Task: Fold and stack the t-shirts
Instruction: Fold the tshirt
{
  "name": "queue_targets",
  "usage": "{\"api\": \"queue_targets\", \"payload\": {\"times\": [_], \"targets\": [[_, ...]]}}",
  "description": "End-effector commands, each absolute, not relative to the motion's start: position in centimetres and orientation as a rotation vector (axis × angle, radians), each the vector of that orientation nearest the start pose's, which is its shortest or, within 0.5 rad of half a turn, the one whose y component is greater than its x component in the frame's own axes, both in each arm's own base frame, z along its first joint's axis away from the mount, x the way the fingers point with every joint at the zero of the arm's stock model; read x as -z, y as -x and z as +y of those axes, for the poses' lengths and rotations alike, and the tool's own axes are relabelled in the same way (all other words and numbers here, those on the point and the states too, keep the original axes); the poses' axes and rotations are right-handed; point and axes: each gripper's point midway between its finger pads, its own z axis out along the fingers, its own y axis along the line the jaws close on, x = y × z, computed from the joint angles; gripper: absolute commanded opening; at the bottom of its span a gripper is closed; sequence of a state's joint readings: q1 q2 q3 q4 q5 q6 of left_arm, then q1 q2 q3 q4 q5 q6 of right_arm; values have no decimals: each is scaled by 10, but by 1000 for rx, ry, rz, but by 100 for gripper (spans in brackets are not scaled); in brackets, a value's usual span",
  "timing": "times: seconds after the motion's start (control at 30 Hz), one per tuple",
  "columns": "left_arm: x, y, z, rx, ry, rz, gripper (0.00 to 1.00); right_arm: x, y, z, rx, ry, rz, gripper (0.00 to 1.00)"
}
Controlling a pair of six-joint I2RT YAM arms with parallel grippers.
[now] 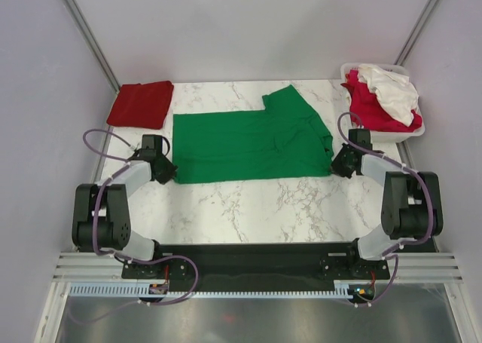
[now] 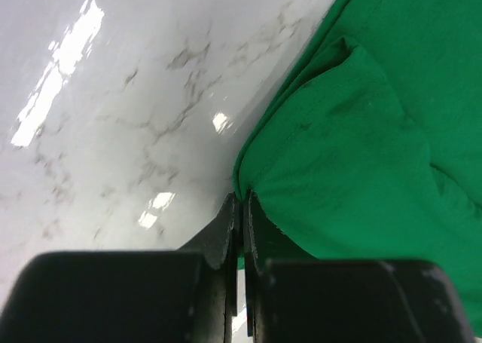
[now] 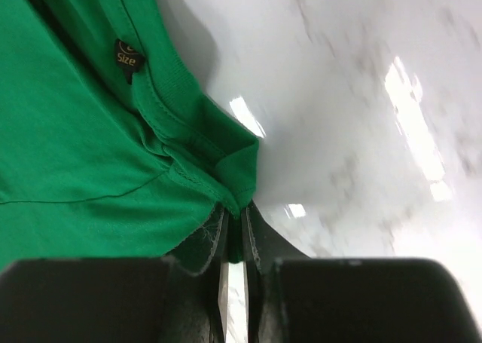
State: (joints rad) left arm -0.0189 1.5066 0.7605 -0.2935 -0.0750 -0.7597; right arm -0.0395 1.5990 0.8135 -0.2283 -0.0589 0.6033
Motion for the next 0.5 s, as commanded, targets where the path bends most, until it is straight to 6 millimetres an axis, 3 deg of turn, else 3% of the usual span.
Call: {"api": "queue_targets", "payload": {"times": [0.0, 0.13, 0.17, 0.27, 0.4, 0.43, 0.47], "targets": [[-29, -296, -22, 200, 993, 2448, 2, -19, -301, 13, -195, -850, 2548, 0], [-32, -272, -24, 219, 983, 2455, 2, -18, -261, 7, -121, -891, 2573, 0], [-34, -265, -15, 214, 1019, 2433, 2, -25, -257, 5, -115, -897, 2547, 0], [-36, -254, -14, 235, 1015, 2425, 2, -30, -239, -2, -68, -918, 2527, 2], [-45, -237, -32, 360, 987, 2450, 8, -38, -228, 7, -135, -959, 2511, 20], [-50, -237, -37, 399, 974, 2437, 15, -44, -227, 10, -157, -971, 2509, 37], [-58, -238, -42, 446, 967, 2421, 45, -54, -228, 9, -165, -973, 2478, 47]]}}
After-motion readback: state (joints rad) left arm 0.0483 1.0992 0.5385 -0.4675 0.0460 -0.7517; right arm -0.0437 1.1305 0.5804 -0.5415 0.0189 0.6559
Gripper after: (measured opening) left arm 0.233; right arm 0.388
